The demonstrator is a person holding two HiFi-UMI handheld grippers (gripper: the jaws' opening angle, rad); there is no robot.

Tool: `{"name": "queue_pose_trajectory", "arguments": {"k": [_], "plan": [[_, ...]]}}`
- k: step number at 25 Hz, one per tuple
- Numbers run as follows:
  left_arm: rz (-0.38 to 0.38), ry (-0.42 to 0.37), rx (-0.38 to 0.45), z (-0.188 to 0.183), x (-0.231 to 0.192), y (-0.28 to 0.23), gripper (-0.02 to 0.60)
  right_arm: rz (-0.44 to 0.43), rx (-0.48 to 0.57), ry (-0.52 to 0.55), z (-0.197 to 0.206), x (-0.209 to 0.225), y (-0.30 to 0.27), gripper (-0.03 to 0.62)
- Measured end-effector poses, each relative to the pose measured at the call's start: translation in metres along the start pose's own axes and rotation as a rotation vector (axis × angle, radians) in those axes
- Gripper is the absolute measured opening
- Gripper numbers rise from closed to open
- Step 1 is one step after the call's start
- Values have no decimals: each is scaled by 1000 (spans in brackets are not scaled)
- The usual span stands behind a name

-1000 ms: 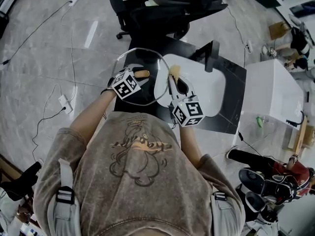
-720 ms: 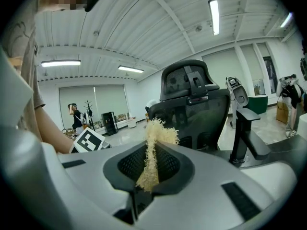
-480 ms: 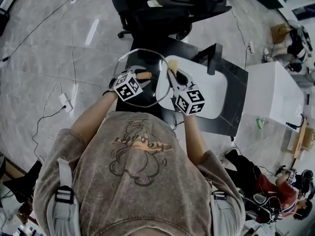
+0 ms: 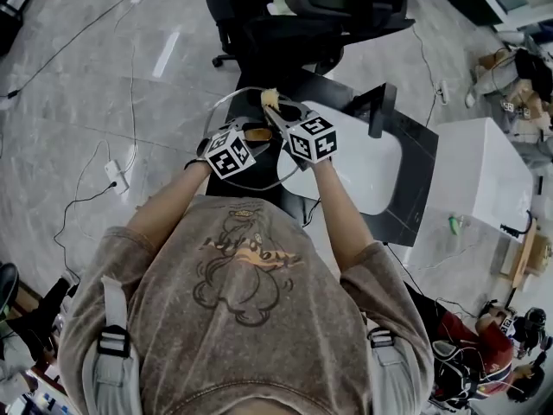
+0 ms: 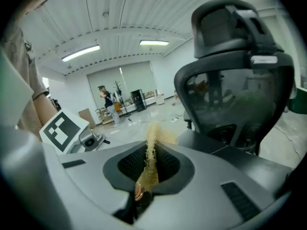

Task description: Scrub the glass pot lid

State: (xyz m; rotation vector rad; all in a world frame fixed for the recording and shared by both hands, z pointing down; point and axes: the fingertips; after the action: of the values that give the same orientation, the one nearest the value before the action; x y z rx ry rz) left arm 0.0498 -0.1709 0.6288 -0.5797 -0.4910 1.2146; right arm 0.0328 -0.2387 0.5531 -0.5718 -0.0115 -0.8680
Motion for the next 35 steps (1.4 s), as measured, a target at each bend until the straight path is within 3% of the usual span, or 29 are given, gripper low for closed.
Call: {"name": "queue_pose_trajectory", "arguments": {"k": [5,13,17,23,29,35], "plan": [[-3,8,3,0,-2,-1,213,-193,-168,15,16,-13,-41,40],[-4,11,14,0,1,3,215,-281,-299,-31,30,-12,-72,40],[-5,12,17,1,1,2,215,-338,-322,-115,32,-15,-83,39],[-5,12,21,0,1,0,215,-350,-394,-125,39,-14,-90,38],[6,22,33,2,3,15,215,-304,-460,-104,40,-24,-95,38],[16,36,24,2,1,-1,215,-296,-480,-87,49,-9,-95,38]]}}
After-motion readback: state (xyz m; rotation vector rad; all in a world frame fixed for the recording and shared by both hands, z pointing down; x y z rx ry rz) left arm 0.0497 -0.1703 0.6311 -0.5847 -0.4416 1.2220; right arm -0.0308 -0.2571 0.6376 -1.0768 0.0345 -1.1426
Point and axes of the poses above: the fingertips, and each gripper's own axes: y backward along the fingers, x to its right, z out of its underside, and after that the axes turned 1 degree about y, right-handed
